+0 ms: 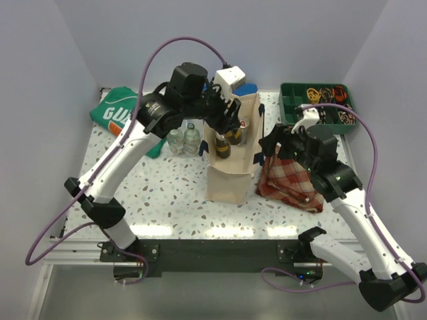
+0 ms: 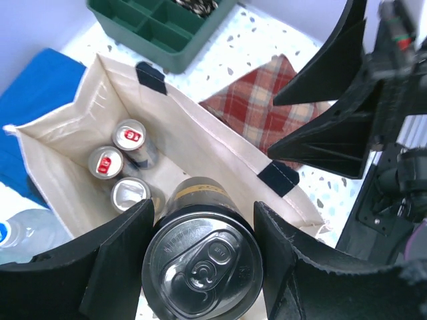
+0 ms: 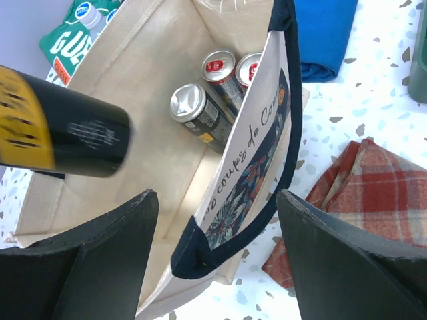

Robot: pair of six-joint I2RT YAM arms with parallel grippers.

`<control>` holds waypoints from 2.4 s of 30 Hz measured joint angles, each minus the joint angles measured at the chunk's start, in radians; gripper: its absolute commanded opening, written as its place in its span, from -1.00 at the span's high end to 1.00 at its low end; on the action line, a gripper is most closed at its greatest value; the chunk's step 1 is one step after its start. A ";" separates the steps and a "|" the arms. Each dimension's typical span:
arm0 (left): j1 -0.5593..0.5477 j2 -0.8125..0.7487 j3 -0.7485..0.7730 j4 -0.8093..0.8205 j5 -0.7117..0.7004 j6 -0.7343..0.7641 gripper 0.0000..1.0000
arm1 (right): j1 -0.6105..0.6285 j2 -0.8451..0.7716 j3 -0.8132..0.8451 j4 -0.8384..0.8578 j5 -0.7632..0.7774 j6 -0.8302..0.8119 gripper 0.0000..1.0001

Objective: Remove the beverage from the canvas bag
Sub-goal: Take out the drink from the canvas bag, then place the drink at the center of the board.

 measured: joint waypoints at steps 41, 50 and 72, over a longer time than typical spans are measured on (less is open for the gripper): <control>0.087 -0.360 -0.646 0.274 -0.597 -0.113 1.00 | 0.000 -0.021 -0.016 0.013 0.000 0.035 -0.51; 0.162 -0.371 -0.809 0.394 -0.533 -0.166 1.00 | 0.000 -0.008 -0.016 0.015 0.000 0.035 -0.51; 0.162 -0.399 -1.149 0.768 -0.471 -0.242 1.00 | 0.000 0.008 -0.027 0.016 0.000 0.035 -0.51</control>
